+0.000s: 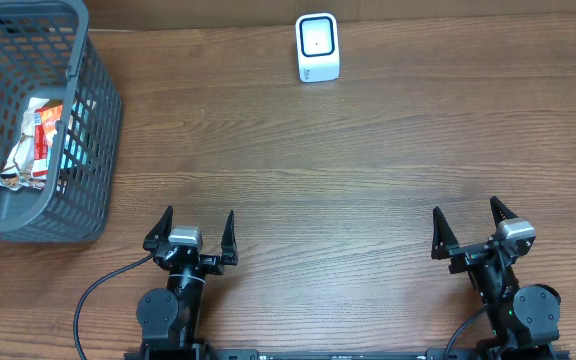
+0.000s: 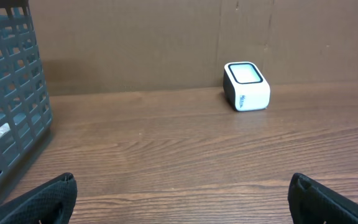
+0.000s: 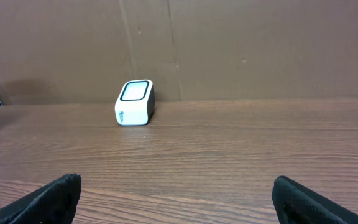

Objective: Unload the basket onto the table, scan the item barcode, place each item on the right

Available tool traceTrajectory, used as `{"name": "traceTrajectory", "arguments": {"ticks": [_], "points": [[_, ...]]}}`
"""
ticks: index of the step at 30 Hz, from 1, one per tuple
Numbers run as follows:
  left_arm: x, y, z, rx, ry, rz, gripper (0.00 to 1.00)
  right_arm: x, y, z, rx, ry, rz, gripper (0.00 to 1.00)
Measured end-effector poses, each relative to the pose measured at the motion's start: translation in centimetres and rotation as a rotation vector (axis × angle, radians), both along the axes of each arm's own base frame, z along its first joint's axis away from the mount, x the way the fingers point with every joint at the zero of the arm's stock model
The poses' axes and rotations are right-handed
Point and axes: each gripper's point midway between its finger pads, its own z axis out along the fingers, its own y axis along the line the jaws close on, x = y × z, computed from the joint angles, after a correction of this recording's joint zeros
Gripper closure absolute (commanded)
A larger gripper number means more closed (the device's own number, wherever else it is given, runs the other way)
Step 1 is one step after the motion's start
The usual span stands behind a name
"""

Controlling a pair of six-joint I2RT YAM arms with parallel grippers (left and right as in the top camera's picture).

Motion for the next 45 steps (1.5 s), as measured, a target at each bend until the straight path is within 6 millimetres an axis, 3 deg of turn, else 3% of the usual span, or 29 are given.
{"name": "traceTrajectory", "arguments": {"ticks": [45], "points": [[0.00,0.02,-0.08,-0.043,0.007,0.004,0.00,0.00,0.00,-0.01,0.000,0.000,0.000,0.00]]}}
